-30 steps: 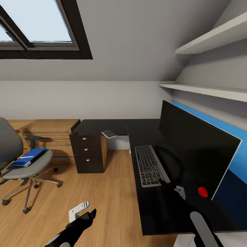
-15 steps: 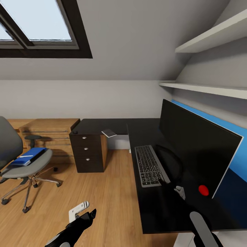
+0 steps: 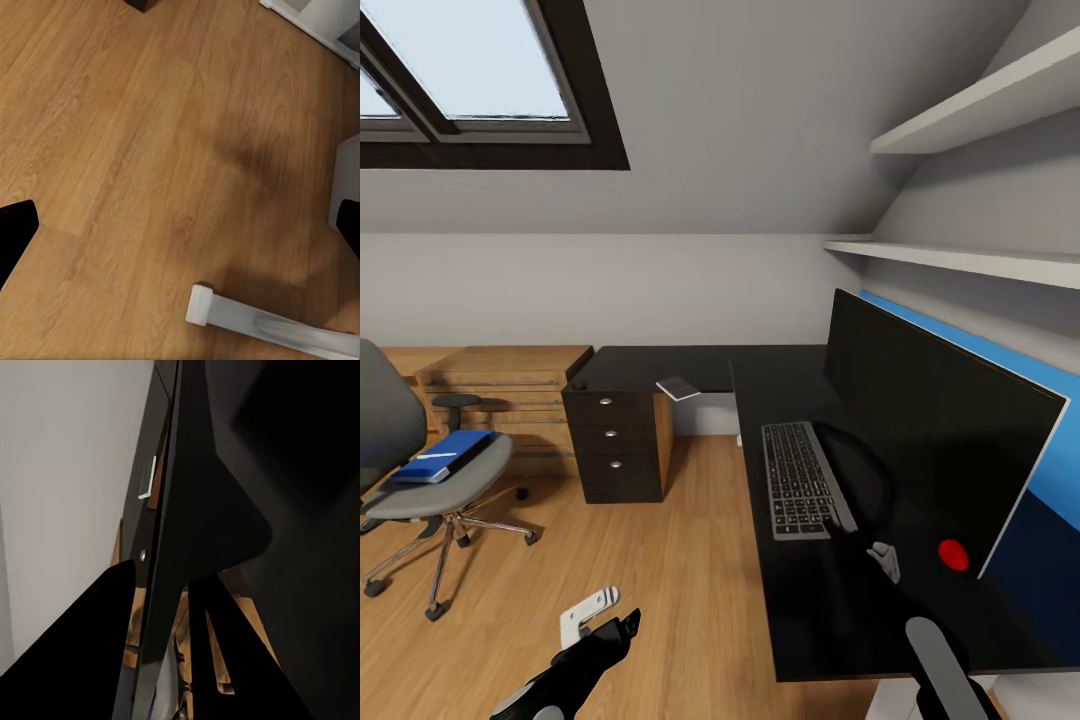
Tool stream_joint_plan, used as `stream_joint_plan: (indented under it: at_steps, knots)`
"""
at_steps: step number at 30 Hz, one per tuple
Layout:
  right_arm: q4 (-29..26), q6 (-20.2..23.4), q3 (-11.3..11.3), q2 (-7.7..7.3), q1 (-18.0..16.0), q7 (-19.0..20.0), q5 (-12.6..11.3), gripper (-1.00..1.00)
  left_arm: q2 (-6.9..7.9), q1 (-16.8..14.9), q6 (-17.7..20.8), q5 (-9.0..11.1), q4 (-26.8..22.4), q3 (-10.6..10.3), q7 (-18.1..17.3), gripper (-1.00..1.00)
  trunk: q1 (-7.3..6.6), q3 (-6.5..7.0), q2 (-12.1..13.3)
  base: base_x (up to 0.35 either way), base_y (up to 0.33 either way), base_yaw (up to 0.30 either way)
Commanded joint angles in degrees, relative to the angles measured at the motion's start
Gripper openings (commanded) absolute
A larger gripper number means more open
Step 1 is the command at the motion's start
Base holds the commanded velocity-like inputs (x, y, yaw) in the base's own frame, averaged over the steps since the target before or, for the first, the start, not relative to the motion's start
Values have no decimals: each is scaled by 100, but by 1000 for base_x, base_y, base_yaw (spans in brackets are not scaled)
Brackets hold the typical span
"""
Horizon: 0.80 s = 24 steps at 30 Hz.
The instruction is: In the bedroom, organize the workspace by keeping the computer under the desk, ensuring the monitor is on the desk, placing the keyboard on the desk next to the monitor, placing the mouse on the desk next to the keyboard, moving the folder from the swivel chair onto the desk next to the mouse, stacking the notebook on top of the folder with the pen on top of the notebook, and positioning the swivel chair next to the desk.
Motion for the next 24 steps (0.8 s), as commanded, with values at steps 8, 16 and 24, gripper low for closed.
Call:
stream_joint_plan:
  at_steps: [8,16,24]
  knots:
    - [0,4,-9,11,-2,19,-38,-100,6,-2,2,48,-10,-10,44,100,0,-5,-3,0,0,0]
    - [0,2,0,12,-2,19,-38,-100,6,-2,2,47,-10,-10,44,100,0,-5,-3,0,0,0]
    - [8,2,14,13,-2,19,-30,-100,6,-2,2,48,-10,-6,41,100,0,-5,-3,0,0,0]
